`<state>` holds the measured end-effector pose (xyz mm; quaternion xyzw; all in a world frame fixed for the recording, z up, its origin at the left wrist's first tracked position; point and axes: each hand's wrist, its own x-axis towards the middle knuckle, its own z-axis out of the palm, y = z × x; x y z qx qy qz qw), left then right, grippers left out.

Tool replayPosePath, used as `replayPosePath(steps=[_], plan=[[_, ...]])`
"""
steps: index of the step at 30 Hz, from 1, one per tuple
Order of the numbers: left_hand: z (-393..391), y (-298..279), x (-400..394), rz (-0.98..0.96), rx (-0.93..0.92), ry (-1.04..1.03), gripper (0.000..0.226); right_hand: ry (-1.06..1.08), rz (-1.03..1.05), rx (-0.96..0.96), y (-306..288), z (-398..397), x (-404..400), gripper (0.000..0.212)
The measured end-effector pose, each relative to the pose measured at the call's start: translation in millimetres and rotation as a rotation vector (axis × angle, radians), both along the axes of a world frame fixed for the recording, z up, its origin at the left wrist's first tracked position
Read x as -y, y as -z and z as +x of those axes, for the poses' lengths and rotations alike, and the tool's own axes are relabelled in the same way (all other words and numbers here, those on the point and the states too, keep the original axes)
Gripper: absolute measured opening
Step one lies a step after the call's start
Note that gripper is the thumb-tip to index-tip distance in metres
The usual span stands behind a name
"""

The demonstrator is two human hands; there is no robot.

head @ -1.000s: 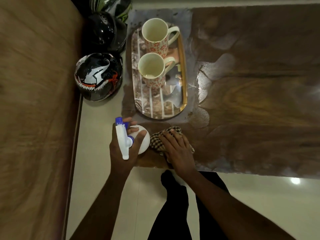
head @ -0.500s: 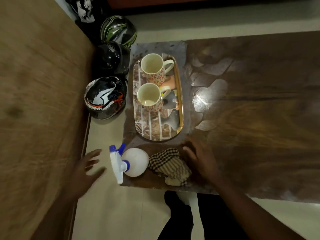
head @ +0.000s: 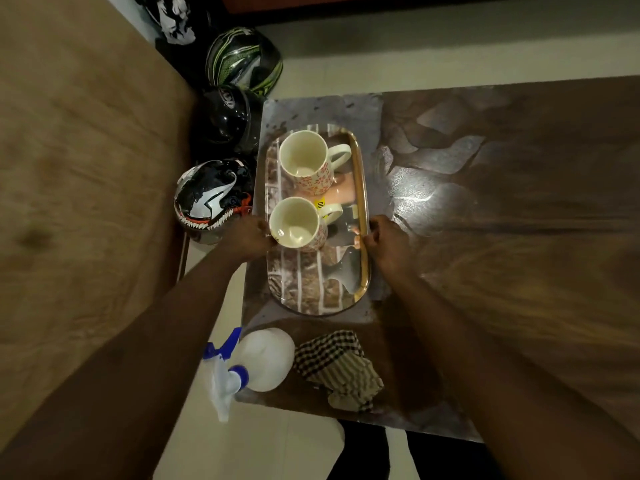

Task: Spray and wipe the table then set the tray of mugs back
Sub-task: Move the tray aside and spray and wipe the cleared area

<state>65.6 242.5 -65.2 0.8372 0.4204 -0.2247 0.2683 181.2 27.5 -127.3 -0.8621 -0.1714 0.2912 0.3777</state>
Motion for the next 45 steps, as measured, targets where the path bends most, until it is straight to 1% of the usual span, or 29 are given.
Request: replayPosePath(steps=[2, 4, 7, 10, 12, 14, 16, 19, 22, 23, 26, 28, 30, 31, 34, 38, 40, 42, 45], plan=[[2, 3, 2, 0.002, 0.083, -0.064, 0.016, 0.041, 0.035, -0.009, 0, 1, -5, 0.019], [4, 3, 5, 0.002, 0.141, -0.171, 0.015, 0.082, 0.053, -0.021, 1, 1, -9, 0.015], [1, 12, 3, -0.107, 0.107, -0.323, 0.029, 0.116, 0.025, -0.035, 3, 0, -13, 0.012], [-10, 43, -9, -0.109, 0.124, -0.321, 0.034, 0.157, 0.018, -0.068, 3, 2, -16, 0.012], [-18, 67, -20, -0.134, 0.131, -0.375, 0.042, 0.169, 0.005, -0.083, 3, 4, -18, 0.014], [-20, 81, -28, -0.155, 0.133, -0.410, 0.045, 0.166, -0.007, -0.073, 3, 6, -18, 0.018], [-18, 77, -27, -0.156, 0.145, -0.445, 0.044, 0.171, -0.012, -0.059, 6, 8, -18, 0.022], [-7, 51, -8, -0.170, 0.167, -0.486, 0.041, 0.174, 0.001, -0.050, 6, 10, -14, 0.021], [4, 38, 12, -0.164, 0.163, -0.483, 0.021, 0.207, -0.005, -0.057, 6, 16, 1, 0.020], [8, 34, 20, -0.165, 0.178, -0.480, 0.020, 0.219, 0.011, -0.070, 5, 18, 8, 0.018], [29, 26, 54, -0.253, 0.224, -0.470, 0.030, 0.269, 0.021, -0.063, 1, 29, 43, 0.018], [46, 27, 84, -0.312, 0.240, -0.460, 0.035, 0.294, -0.002, -0.051, -2, 39, 76, 0.023], [62, 29, 114, -0.356, 0.248, -0.439, 0.029, 0.319, -0.036, -0.045, -6, 51, 110, 0.030], [72, 31, 130, -0.387, 0.248, -0.428, 0.024, 0.344, -0.033, -0.051, -7, 58, 130, 0.029], [103, 44, 177, -0.458, 0.235, -0.391, 0.021, 0.400, -0.039, -0.038, -14, 81, 186, 0.015], [147, 60, 248, -0.488, 0.211, -0.332, 0.023, 0.436, -0.152, 0.000, -17, 117, 260, 0.025], [165, 68, 277, -0.511, 0.215, -0.324, 0.023, 0.459, -0.186, -0.029, -19, 131, 289, 0.024], [180, 75, 305, -0.537, 0.212, -0.304, 0.027, 0.491, -0.206, -0.029, -22, 145, 317, 0.025], [193, 81, 337, -0.567, 0.214, -0.294, 0.033, 0.518, -0.252, -0.021, -25, 158, 346, 0.012]])
